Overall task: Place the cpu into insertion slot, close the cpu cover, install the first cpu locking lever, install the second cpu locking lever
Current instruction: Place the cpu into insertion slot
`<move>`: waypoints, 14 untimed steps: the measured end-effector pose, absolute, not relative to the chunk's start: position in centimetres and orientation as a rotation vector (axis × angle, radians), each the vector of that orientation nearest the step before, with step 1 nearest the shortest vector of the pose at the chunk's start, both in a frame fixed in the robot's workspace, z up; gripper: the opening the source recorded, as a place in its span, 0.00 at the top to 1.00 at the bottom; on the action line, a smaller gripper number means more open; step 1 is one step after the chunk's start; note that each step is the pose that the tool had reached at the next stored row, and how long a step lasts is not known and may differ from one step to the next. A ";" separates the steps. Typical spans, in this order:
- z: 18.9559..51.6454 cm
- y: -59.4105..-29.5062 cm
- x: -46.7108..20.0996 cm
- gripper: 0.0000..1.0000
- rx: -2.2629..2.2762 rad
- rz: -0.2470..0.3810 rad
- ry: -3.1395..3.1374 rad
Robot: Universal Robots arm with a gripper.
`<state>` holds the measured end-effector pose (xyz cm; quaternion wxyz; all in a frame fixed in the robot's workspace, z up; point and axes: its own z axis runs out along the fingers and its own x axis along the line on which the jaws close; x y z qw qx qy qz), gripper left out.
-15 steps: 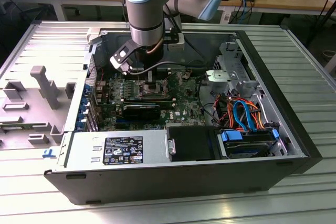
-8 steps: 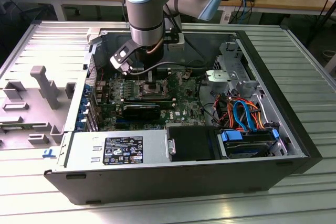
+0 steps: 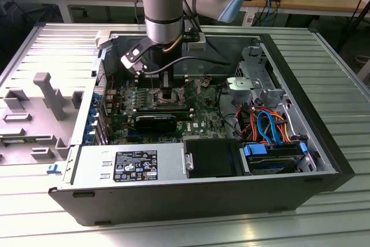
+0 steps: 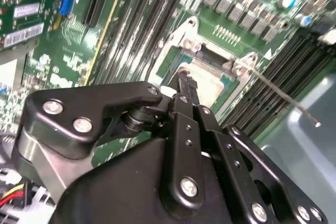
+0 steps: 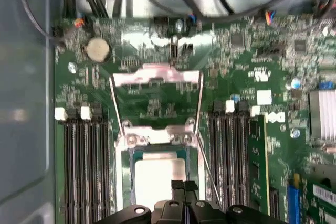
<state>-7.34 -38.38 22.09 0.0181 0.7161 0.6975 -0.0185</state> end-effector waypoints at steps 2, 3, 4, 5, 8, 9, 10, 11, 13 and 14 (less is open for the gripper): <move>22.1 -38.4 -7.1 0.89 2.225 -0.078 2.168; 22.1 -38.4 -7.1 0.89 2.223 -0.083 2.166; 22.1 -38.4 -7.0 0.89 2.219 -0.093 2.163; 22.3 -38.3 -6.9 0.89 2.218 -0.096 2.162; 22.9 -38.0 -6.7 0.89 2.216 -0.098 2.163; 23.3 -38.0 -6.6 0.89 2.215 -0.098 2.163; 23.6 -37.9 -6.6 0.89 2.214 -0.097 2.164; 24.2 -37.9 -6.5 0.89 2.213 -0.097 2.166; 24.4 -37.9 -6.5 0.89 2.212 -0.097 2.166; 24.4 -37.9 -6.5 0.89 2.212 -0.097 2.166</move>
